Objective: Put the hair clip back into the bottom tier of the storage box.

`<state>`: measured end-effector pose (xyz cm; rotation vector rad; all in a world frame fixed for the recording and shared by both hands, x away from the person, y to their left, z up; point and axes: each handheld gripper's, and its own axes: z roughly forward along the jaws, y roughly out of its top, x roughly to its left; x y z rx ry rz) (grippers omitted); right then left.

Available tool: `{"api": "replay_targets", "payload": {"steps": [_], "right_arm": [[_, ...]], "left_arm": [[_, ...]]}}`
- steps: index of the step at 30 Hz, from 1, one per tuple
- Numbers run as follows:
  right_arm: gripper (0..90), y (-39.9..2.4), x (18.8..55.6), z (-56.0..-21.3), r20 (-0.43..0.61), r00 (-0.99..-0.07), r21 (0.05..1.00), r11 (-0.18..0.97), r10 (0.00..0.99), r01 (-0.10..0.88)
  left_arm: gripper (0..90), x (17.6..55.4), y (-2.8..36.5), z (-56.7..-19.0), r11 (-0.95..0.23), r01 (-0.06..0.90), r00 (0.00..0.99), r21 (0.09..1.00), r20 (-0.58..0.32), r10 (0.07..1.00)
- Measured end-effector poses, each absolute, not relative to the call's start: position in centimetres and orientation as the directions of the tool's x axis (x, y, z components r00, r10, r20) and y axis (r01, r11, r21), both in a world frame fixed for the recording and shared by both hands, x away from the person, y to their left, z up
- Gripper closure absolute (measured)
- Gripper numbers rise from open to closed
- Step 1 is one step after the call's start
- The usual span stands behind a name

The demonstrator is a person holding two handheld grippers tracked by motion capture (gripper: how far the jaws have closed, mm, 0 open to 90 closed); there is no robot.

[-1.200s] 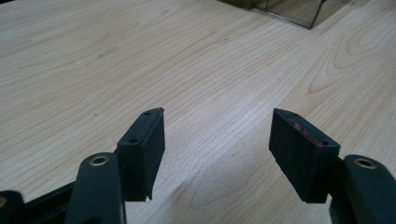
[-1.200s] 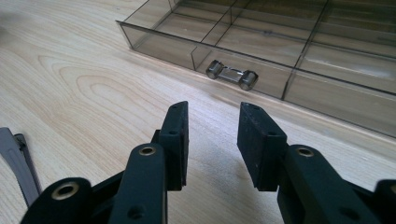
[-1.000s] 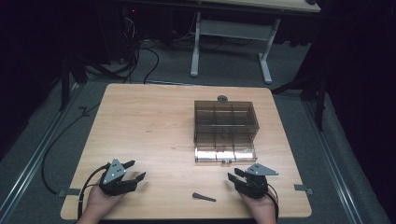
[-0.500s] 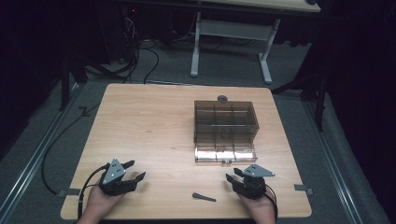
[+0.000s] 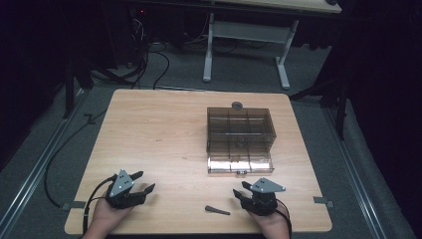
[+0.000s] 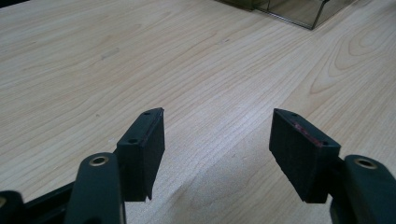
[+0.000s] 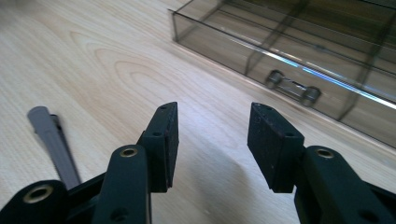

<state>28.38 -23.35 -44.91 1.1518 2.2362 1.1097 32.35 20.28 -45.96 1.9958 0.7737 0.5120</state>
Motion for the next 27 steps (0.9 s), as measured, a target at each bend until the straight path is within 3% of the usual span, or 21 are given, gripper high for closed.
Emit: {"api": "replay_targets", "payload": {"steps": [27], "right_arm": [[51.4, -17.9, 26.7, -45.2, 0.005, -0.753, 0.758, 0.489, 0.658, 0.432]], "left_arm": [[36.0, 32.4, 20.2, -46.0, -0.400, 0.321, 0.722, 0.859, 0.051, 0.690]]}}
